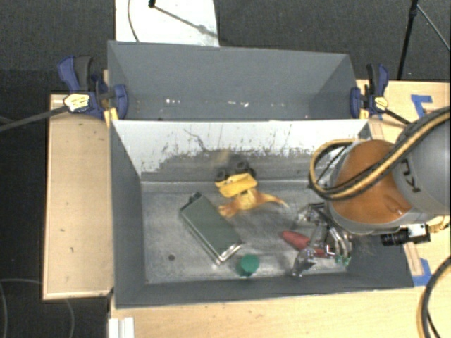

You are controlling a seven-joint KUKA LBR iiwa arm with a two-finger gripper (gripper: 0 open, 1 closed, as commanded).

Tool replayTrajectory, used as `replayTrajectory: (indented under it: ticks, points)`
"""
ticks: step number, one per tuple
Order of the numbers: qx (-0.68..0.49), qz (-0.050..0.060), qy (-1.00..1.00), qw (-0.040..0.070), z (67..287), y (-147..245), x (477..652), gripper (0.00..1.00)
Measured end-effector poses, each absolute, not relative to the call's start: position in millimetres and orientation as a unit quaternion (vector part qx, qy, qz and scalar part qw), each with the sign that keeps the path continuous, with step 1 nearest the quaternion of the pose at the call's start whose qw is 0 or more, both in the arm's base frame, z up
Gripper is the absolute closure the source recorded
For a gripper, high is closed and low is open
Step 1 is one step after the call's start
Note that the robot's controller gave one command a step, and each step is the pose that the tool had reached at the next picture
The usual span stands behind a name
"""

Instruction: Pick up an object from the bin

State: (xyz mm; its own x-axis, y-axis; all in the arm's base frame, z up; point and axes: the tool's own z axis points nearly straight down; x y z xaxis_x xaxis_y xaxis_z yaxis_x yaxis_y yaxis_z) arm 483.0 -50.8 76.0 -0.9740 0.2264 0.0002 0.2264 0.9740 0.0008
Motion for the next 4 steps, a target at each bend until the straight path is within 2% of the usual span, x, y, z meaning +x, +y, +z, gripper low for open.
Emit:
replayTrajectory:
  ticks: [1,3,4]
  points:
    - [-0.135,0.0,-0.991,-0.004,72.3,-45.0,486.3,1.0]
    - [-0.134,0.0,-0.991,-0.002,75.1,-44.9,485.6,1.0]
    - [-0.134,0.0,-0.991,-0.001,85.7,-44.8,485.1,1.0]
